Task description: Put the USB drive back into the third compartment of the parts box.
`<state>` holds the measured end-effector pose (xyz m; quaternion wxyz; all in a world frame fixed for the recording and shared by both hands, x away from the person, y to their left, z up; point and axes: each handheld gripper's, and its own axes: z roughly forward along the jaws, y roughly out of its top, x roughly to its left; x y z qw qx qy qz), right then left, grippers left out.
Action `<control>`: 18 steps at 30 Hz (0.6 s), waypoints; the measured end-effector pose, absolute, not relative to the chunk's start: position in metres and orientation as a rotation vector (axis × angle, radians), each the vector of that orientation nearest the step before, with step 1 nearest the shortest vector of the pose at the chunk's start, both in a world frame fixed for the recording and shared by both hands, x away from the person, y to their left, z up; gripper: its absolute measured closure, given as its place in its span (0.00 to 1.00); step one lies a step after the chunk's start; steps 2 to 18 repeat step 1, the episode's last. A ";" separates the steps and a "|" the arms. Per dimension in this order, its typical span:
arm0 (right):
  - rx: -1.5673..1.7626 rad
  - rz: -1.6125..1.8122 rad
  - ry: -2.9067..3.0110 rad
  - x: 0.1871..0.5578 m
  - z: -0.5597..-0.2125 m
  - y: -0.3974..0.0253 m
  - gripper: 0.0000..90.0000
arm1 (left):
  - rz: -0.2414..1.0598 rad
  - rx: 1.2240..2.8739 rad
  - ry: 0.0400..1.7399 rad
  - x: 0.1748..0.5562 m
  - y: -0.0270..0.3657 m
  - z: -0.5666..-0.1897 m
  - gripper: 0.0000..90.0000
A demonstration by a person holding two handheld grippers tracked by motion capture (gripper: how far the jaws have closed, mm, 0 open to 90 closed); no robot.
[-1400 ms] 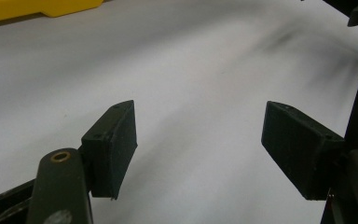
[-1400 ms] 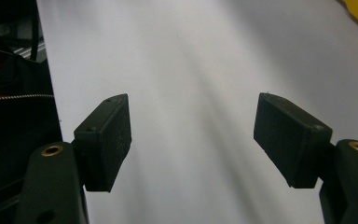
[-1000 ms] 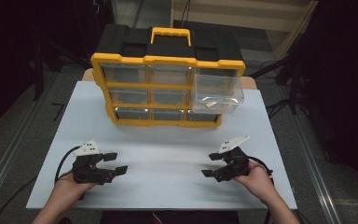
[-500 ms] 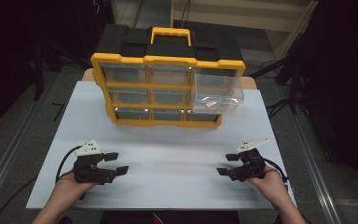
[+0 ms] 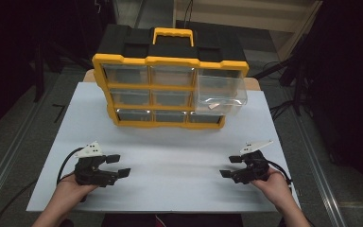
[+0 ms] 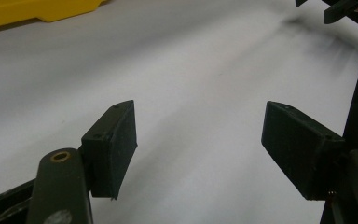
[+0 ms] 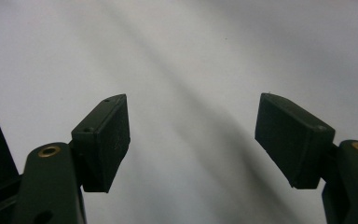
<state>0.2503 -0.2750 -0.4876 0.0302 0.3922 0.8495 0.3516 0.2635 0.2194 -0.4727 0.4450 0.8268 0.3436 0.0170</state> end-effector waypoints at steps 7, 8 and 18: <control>1.209 1.084 2.619 0.250 -0.488 -0.275 0.25 | 0.042 2.049 0.852 0.264 0.219 -0.473 0.31; 1.209 1.084 2.619 0.250 -0.488 -0.275 0.25 | 0.042 2.049 0.852 0.264 0.219 -0.473 0.31; 1.209 1.084 2.619 0.250 -0.488 -0.275 0.25 | 0.042 2.049 0.852 0.264 0.219 -0.473 0.31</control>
